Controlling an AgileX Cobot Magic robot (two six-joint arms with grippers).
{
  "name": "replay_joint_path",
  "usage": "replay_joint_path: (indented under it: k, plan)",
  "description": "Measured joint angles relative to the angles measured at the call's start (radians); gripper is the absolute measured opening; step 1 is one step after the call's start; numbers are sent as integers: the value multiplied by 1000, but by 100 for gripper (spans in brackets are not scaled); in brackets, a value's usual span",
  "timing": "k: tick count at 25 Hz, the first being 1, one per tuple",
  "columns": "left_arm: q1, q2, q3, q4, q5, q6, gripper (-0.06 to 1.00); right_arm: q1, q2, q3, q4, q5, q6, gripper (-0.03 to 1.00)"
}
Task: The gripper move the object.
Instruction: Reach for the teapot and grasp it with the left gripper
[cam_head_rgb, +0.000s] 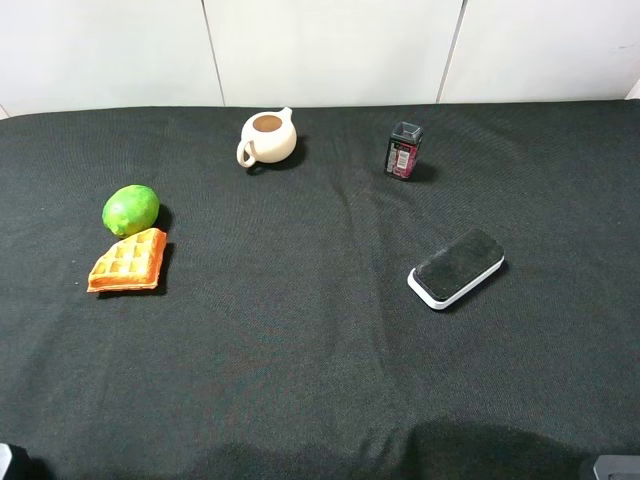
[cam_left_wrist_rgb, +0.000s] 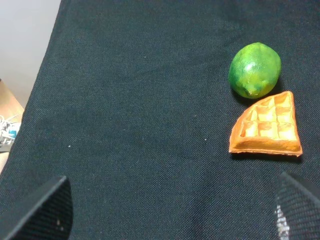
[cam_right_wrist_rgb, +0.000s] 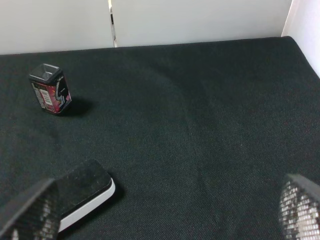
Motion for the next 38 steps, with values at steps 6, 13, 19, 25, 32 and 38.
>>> replay_joint_path:
  k: [6, 13, 19, 25, 32, 38]
  plan:
    - [0, 0, 0, 4, 0, 0, 79, 0, 0, 0, 0, 0, 0, 66]
    - [0, 0, 0, 6, 0, -1, 79, 0, 0, 0, 0, 0, 0, 66]
    - [0, 0, 0, 6, 0, -23, 79, 0, 0, 0, 0, 0, 0, 66]
    - [0, 5, 0, 5, 0, -25, 79, 0, 0, 0, 0, 0, 0, 66]
    - [0, 149, -32, 4, -1, -26, 79, 0, 0, 0, 0, 0, 0, 66]
    - [0, 332, -91, 4, -5, -27, 79, 0, 0, 0, 0, 0, 0, 66]
